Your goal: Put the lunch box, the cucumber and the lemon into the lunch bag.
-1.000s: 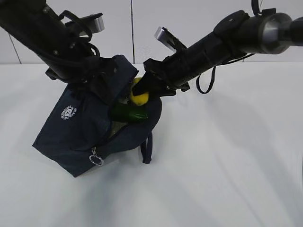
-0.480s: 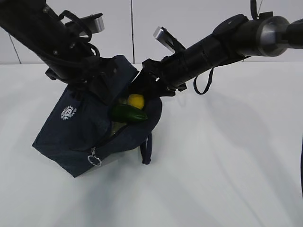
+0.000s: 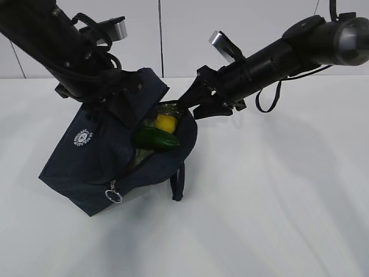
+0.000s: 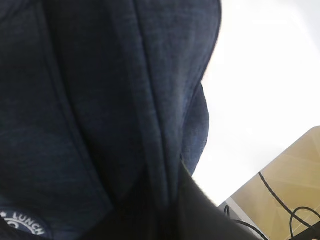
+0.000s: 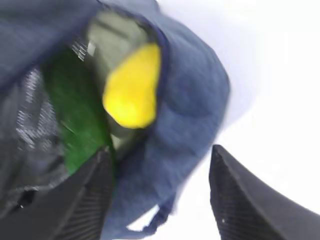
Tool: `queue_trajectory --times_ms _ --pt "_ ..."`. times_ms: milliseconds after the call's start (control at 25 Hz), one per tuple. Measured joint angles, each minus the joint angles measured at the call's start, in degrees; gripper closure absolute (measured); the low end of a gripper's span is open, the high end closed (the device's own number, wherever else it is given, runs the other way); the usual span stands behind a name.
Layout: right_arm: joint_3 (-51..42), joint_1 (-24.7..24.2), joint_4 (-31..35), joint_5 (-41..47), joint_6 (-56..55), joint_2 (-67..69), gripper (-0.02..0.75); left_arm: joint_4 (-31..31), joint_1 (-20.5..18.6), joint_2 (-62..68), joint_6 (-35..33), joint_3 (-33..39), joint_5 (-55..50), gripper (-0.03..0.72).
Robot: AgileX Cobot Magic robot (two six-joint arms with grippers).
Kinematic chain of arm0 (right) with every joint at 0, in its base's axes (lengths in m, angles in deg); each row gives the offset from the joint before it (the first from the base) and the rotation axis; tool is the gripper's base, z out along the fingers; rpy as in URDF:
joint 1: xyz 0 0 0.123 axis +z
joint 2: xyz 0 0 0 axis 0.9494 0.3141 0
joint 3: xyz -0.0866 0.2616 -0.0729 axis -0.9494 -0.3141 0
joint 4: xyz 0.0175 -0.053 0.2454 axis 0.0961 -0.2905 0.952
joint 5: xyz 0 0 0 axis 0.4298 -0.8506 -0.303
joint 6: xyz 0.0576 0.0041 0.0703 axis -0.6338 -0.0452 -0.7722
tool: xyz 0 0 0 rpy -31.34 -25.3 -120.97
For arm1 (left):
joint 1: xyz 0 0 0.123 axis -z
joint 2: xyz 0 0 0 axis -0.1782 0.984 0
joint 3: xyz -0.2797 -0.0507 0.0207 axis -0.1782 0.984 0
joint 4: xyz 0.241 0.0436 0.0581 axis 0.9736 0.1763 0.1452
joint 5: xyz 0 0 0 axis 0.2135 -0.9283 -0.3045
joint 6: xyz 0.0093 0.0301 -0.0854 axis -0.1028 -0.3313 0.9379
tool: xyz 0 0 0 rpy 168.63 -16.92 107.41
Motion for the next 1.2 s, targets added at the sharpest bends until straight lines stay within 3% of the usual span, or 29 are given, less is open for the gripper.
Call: queue_trajectory --times_ms 480,960,1080,1200 --pt "-0.31 -1.51 -6.89 3.44 -4.93 2.59 0.274 0.00 0.00 0.00 -0.09 0.00 -0.04 0.685" --pt "-1.75 -0.15 2.75 3.62 -3.52 6.52 0.323 0.10 0.00 0.00 -0.13 0.00 -0.13 0.685" --pt "-1.75 0.75 3.11 3.50 -3.45 7.56 0.430 0.10 0.00 0.00 -0.22 0.00 -0.13 0.685" --pt "-1.75 0.88 3.24 3.22 -3.45 7.67 0.643 0.21 0.00 0.00 -0.22 0.00 -0.17 0.685"
